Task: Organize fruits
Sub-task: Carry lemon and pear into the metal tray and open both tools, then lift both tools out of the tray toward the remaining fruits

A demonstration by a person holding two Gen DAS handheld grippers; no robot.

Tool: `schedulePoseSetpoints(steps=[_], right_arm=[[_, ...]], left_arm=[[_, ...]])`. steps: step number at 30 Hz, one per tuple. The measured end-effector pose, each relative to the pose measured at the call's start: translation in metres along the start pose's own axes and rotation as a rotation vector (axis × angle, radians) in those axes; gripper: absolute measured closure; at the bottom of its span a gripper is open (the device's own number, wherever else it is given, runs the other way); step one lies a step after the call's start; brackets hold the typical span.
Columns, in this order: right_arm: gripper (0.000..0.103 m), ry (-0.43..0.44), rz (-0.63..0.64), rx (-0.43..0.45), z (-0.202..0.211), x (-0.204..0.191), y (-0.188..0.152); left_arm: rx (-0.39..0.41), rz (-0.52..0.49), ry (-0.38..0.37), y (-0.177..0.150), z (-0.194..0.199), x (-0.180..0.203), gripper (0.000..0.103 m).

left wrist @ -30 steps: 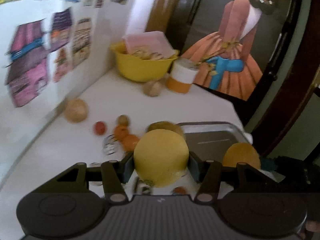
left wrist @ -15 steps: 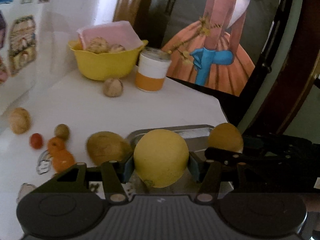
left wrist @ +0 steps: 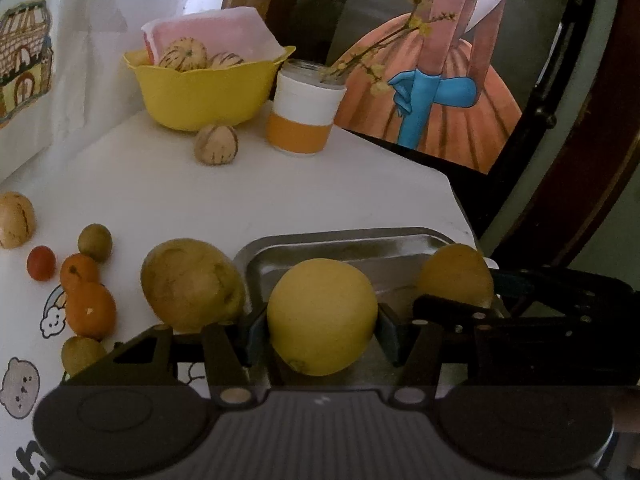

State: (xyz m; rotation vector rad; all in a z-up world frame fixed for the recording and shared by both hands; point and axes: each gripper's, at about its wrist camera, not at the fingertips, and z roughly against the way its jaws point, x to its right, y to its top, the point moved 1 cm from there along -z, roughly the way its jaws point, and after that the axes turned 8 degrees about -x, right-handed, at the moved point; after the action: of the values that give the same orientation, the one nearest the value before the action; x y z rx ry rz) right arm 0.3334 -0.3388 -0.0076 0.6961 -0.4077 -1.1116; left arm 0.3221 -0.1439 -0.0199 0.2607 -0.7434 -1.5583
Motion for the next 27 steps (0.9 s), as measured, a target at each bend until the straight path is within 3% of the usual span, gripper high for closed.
schedulePoseSetpoints(steps=[4,6,8,15,19,27], right_arm=[[0.037,0.0,-0.017,-0.022,0.0,0.001,-0.002],[0.036,0.0,-0.028,-0.007,0.004,0.001,-0.003],[0.026,-0.027,-0.023,0.013,0.01,0.0,-0.003],[0.009,-0.035,-0.036,0.059,0.05,-0.007,-0.014],[0.001,-0.053,-0.035,0.108,0.086,-0.022,-0.026],[0.001,-0.073,-0.02,0.143,0.149,-0.055,-0.055]], left_arm=[[-0.018,0.007,-0.004,0.0,0.0,0.002,0.04],[0.005,0.011,-0.006,-0.001,0.005,0.002,0.031],[0.022,0.002,0.005,-0.002,0.013,0.003,0.024],[0.083,0.019,-0.019,-0.012,0.052,0.002,0.006],[0.133,-0.026,-0.018,-0.025,0.084,0.005,0.001],[0.147,-0.087,-0.017,-0.062,0.138,0.006,0.001]])
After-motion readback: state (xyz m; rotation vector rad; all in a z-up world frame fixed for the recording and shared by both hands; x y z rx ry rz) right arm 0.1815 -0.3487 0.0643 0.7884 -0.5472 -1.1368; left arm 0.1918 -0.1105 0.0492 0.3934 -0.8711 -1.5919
